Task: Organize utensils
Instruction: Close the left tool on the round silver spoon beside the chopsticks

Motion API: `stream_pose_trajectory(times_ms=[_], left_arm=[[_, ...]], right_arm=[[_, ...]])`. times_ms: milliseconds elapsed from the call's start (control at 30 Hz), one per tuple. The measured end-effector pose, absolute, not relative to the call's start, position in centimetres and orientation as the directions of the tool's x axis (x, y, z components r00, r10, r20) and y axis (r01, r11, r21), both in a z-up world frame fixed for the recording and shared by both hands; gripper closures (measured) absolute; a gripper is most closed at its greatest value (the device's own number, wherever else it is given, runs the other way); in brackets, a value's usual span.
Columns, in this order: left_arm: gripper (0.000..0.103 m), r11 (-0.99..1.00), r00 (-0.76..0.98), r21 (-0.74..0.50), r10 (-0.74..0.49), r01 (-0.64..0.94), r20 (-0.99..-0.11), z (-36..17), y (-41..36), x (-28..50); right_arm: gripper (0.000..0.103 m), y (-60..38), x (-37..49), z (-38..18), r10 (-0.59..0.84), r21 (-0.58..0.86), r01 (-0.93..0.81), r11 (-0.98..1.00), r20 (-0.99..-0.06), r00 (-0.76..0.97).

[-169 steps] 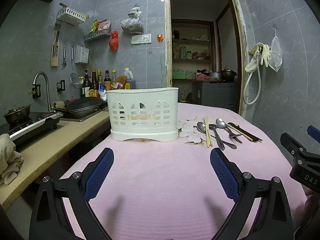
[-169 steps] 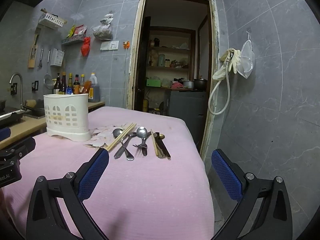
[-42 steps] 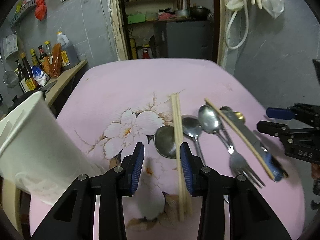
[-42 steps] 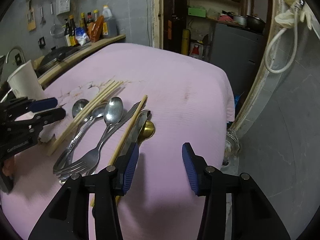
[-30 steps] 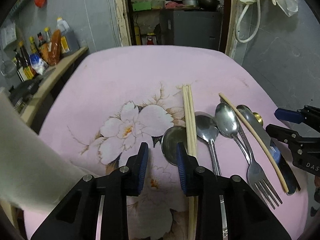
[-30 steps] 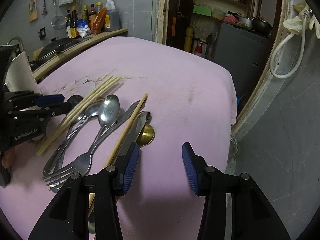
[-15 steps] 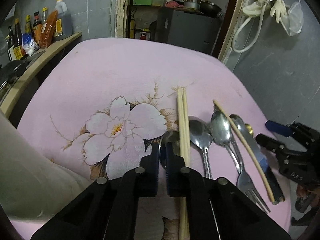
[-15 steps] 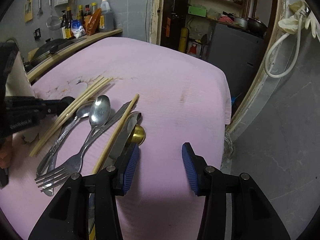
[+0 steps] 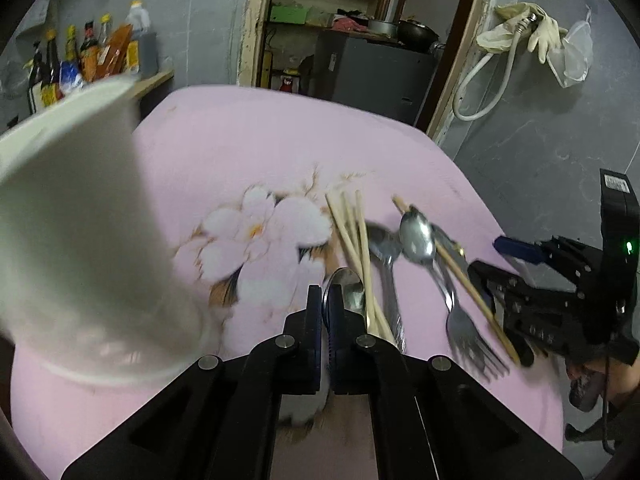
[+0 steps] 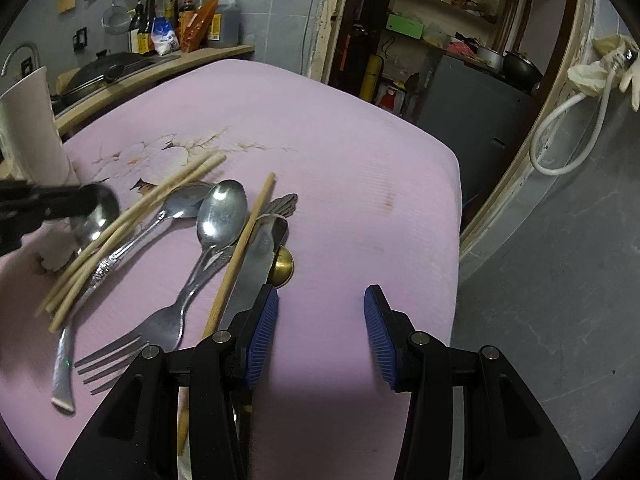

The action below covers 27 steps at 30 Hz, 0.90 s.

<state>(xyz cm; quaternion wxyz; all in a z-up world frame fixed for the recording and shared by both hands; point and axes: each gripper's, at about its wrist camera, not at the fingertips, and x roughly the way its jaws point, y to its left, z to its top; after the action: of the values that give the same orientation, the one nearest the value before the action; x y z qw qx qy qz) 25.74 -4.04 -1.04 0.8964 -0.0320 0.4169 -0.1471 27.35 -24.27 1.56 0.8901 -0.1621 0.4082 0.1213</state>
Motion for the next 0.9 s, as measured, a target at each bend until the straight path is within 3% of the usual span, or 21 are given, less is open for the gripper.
stream_pose_trajectory(times_ms=[333, 900], left_arm=[[0.102, 0.941, 0.599, -0.277, -0.338, 0.195, -0.726, -0.8, -1.1, 24.3], [0.102, 0.936, 0.597, -0.290, -0.351, 0.200, -0.721, -0.8, -0.2, 23.6]], right_arm=[[0.060, -23.3, 26.4, 1.7, 0.059, -0.216, -0.337, 0.916, -0.760, 0.648], [0.059, -21.0, 25.4, 1.6, 0.071, -0.238, -0.373, 0.897, -0.755, 0.652]])
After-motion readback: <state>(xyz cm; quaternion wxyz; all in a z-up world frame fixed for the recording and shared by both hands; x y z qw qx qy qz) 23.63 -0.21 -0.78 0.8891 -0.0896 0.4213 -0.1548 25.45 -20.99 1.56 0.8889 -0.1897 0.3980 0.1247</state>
